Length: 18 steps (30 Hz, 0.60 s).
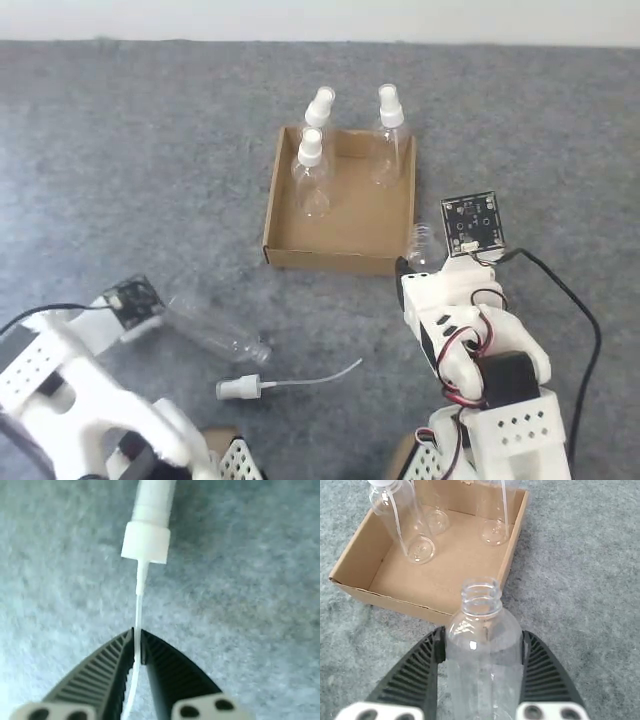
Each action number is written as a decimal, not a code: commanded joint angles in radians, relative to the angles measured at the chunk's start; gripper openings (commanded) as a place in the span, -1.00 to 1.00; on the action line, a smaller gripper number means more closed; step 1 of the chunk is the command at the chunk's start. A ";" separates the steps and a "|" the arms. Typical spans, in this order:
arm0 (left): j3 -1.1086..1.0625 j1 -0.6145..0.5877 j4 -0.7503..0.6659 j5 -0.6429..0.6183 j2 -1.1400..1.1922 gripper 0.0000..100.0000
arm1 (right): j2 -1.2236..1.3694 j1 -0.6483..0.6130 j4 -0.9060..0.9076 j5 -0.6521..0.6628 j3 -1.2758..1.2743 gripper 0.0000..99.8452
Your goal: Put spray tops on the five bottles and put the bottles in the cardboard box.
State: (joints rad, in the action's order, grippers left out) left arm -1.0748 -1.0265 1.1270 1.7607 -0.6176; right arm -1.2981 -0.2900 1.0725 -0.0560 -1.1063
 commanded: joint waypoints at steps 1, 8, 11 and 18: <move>0.056 -0.043 0.014 -0.193 -0.026 -0.98 | -0.016 0.015 -0.028 -0.003 0.015 -0.99; 0.056 -0.094 0.009 -0.508 -0.026 -0.98 | -0.016 0.015 -0.028 -0.003 0.015 -0.99; 0.041 -0.101 0.015 -0.675 -0.023 -0.98 | -0.016 0.015 -0.028 -0.003 0.015 -0.99; -0.111 -0.103 0.009 -0.861 -0.026 -0.97 | -0.016 0.015 -0.028 -0.005 0.015 -0.99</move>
State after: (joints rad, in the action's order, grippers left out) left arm -1.1270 -1.1354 1.1316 0.9582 -0.6176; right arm -1.2981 -0.2900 1.0725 -0.0560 -1.1063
